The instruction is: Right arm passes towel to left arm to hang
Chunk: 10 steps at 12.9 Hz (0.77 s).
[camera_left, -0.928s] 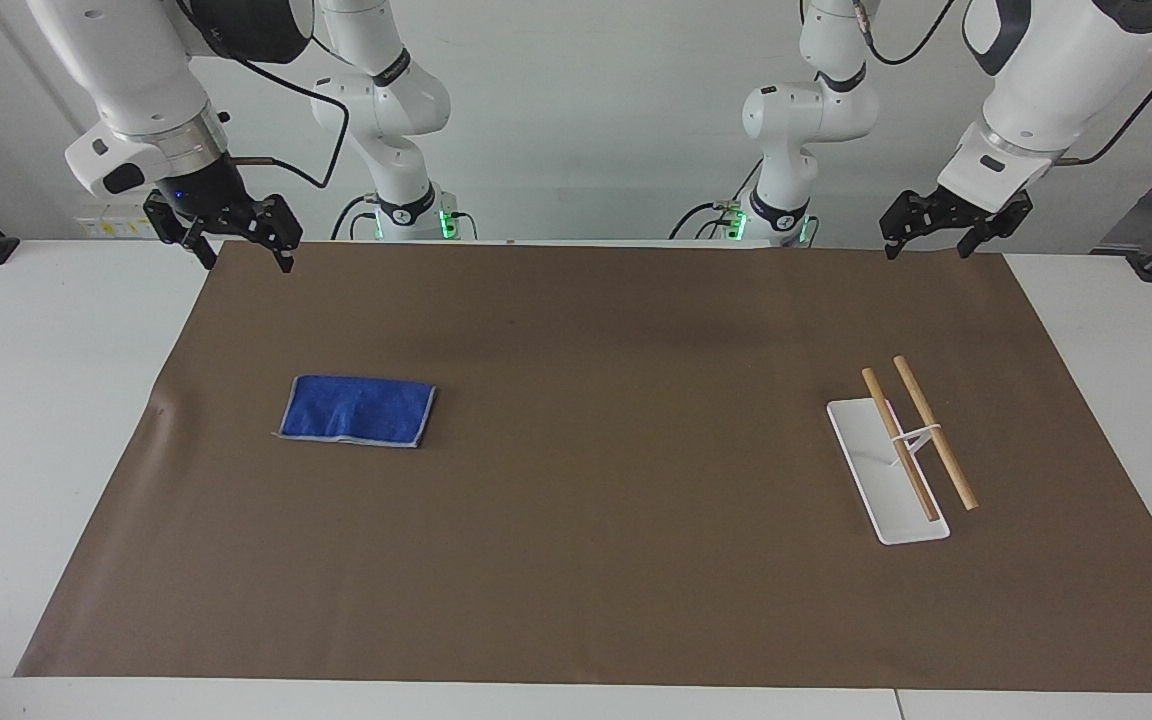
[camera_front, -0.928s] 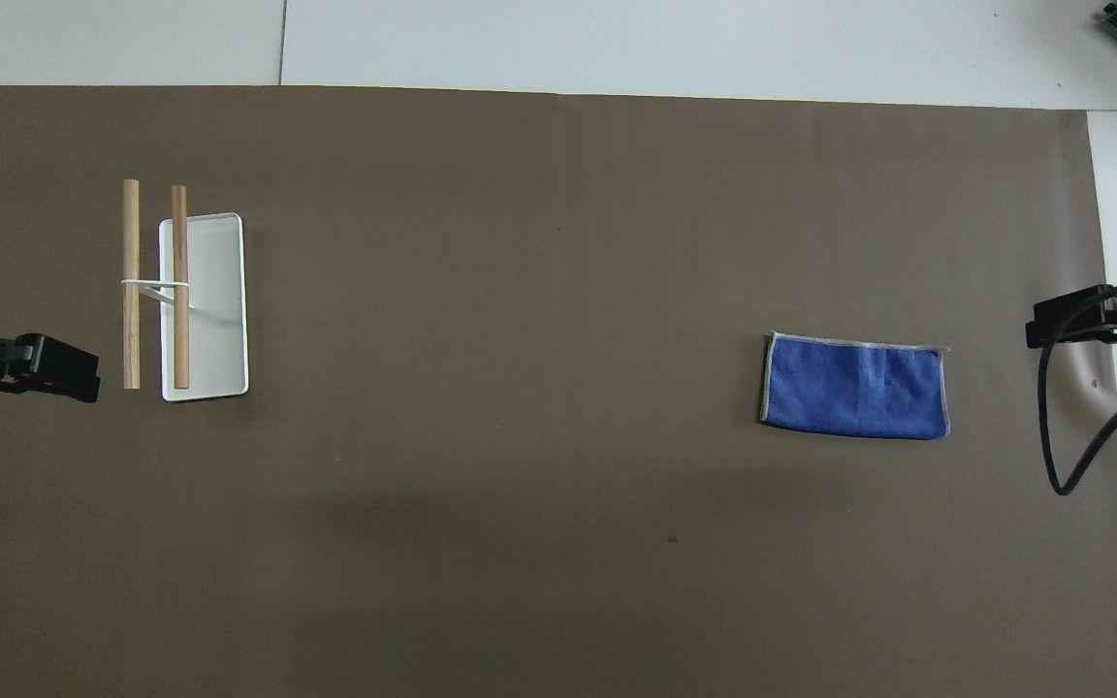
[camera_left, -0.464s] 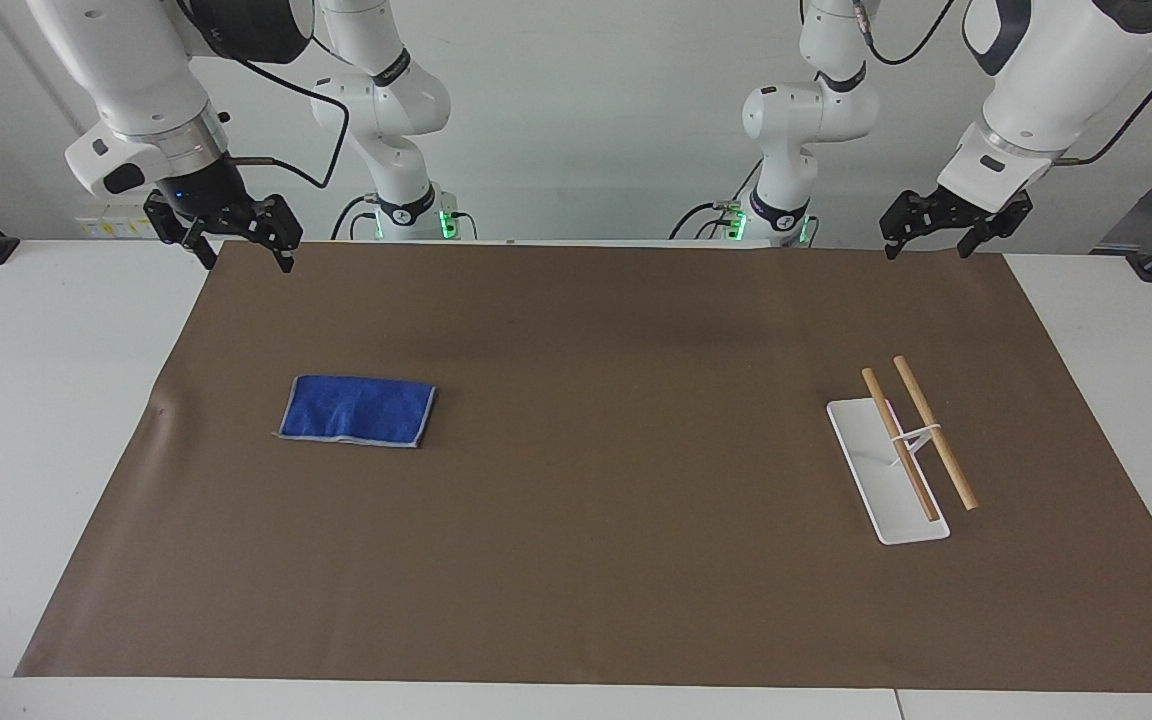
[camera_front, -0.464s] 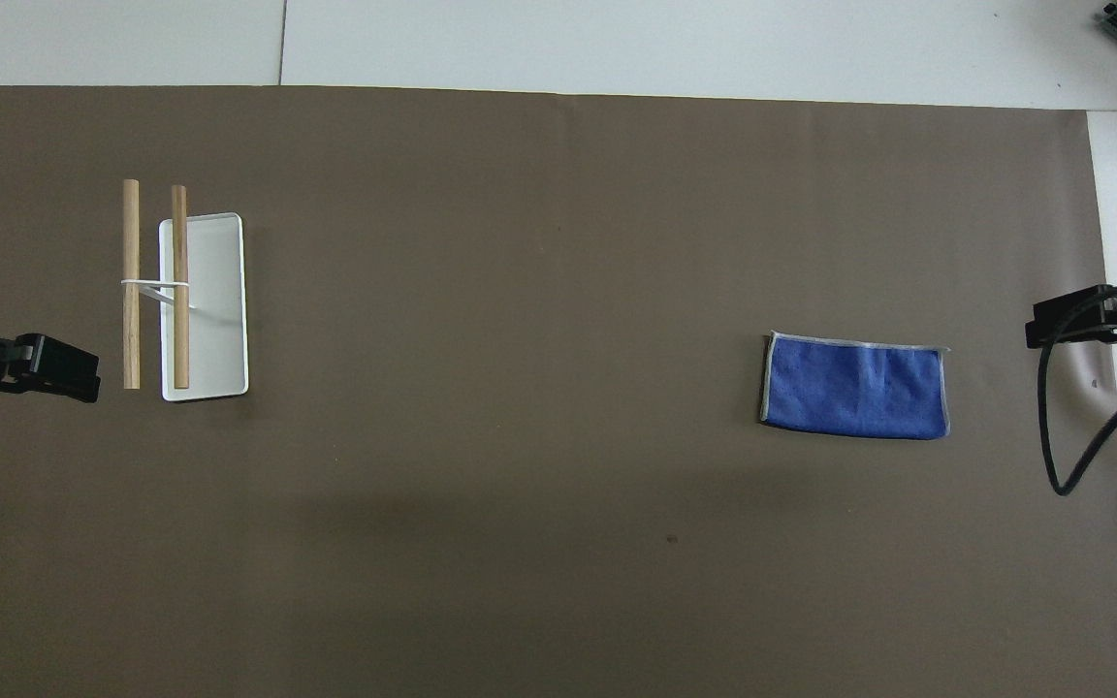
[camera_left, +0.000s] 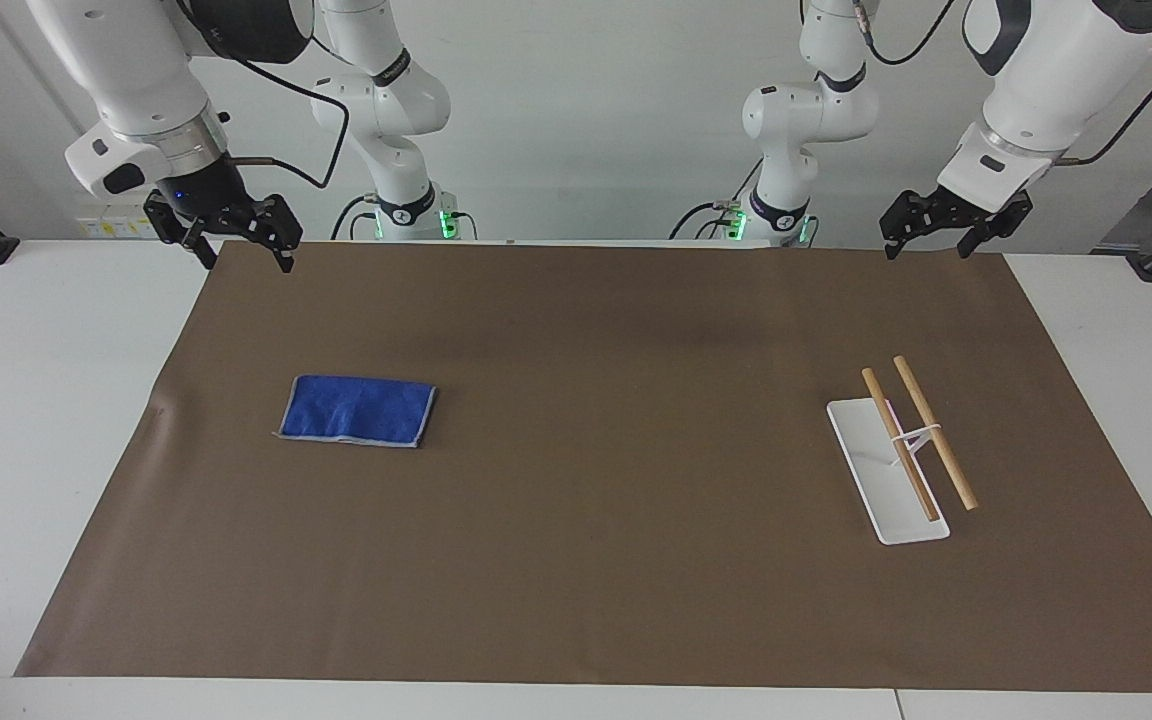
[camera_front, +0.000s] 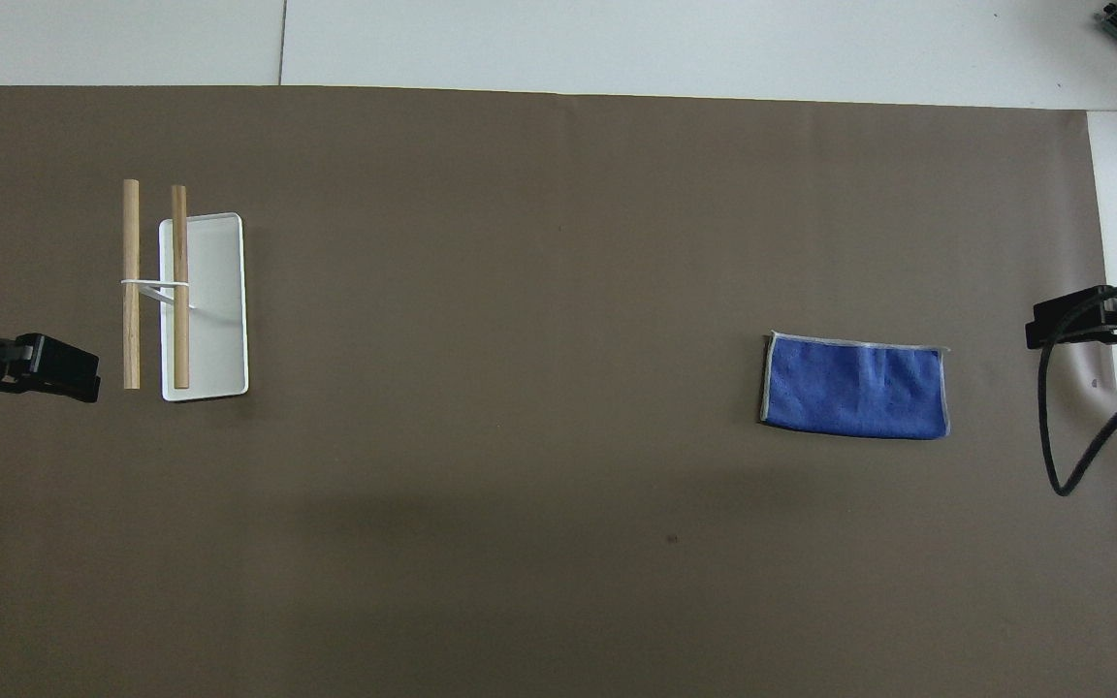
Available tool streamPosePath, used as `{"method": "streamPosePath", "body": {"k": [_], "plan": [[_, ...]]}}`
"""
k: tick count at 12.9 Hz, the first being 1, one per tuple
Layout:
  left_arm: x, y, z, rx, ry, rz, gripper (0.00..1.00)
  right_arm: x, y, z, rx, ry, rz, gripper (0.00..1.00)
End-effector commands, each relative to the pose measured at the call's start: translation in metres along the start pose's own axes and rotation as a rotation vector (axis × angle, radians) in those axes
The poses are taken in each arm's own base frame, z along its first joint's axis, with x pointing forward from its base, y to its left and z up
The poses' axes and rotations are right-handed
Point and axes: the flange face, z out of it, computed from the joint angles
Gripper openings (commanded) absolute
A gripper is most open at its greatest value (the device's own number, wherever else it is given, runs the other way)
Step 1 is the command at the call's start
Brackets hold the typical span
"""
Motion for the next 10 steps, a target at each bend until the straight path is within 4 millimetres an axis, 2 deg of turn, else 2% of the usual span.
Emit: {"method": "streamPosePath", "body": {"k": [1,4,7,8,10], "plan": [[-0.006,-0.001,0.001,-0.01,0.016,-0.004,1.0,-0.014,0.007,0.007,-0.013,-0.022,-0.012,1.0],[-0.006,-0.001,0.001,-0.01,0.016,-0.004,1.0,-0.022,0.008,0.021,-0.008,-0.014,-0.022,1.0],[-0.006,-0.001,0.001,-0.01,0.016,-0.006,1.0,-0.019,0.003,0.035,-0.008,0.047,-0.032,1.0],[-0.006,-0.002,0.001,-0.011,0.016,-0.006,1.0,-0.02,0.002,0.045,-0.006,0.049,-0.035,1.0],[-0.006,-0.001,0.001,-0.01,0.016,-0.006,1.0,-0.019,0.005,0.08,-0.005,0.055,-0.03,1.0]]}}
